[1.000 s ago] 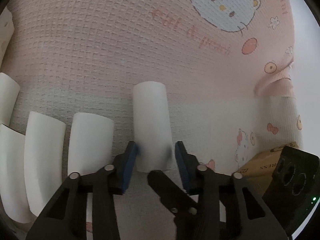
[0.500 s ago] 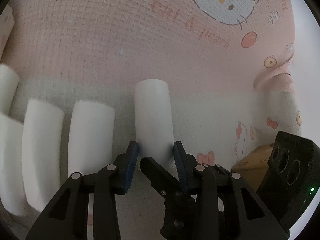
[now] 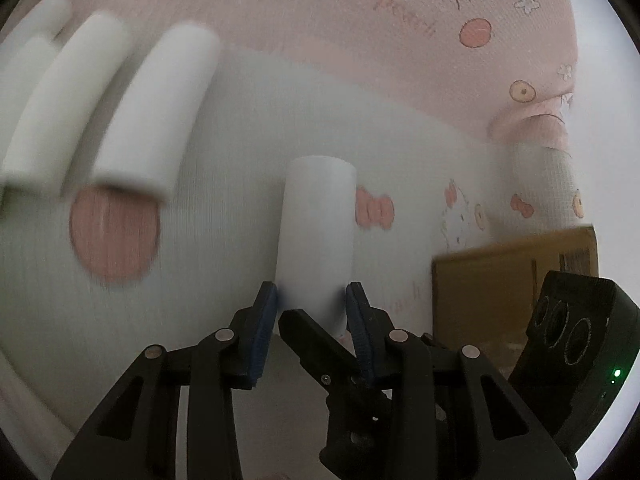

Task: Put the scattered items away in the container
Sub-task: 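Close the left gripper on a white tube while the right gripper closes on another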

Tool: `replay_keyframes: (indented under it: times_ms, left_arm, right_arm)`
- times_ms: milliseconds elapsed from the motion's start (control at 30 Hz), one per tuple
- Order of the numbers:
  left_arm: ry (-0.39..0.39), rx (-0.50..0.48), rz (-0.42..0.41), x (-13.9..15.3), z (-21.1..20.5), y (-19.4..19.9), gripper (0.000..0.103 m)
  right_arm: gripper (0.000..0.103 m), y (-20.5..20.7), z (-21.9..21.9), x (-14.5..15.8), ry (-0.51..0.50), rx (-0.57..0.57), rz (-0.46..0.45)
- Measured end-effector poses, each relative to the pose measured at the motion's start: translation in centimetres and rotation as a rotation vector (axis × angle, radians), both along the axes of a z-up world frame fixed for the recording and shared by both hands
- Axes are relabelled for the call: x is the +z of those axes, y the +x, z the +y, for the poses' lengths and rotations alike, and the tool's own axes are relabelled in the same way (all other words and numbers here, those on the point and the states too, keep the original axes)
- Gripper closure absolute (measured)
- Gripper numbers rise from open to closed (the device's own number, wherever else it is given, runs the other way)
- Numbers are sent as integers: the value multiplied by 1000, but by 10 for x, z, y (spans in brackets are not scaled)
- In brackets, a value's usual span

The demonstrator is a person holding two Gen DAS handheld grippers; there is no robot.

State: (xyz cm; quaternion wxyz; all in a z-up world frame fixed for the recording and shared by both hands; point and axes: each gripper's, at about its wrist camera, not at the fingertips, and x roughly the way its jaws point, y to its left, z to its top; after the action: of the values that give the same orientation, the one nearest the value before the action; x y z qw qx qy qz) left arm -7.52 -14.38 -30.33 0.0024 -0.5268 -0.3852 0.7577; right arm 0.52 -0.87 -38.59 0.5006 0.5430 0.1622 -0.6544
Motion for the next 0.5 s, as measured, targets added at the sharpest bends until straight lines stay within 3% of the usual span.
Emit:
replay_keyframes:
  times_ms: [167,233,367,500]
  left_arm:
    - [35,-50,-20,-2,17,11,64]
    - [25,-62,-18,-1,21,8,56]
    - [25,-54,-13,-5,20,1,53]
    - [62,-62,-7,-12,20,-10,53]
  right_arm:
    - [63,5,32,2,38,-18,-25]
    - [62,0,42,0,30,-56,-77]
    - [59,-7,49,-5,17,-134,-152]
    - [55,-10,46,-9,35,-163,-162]
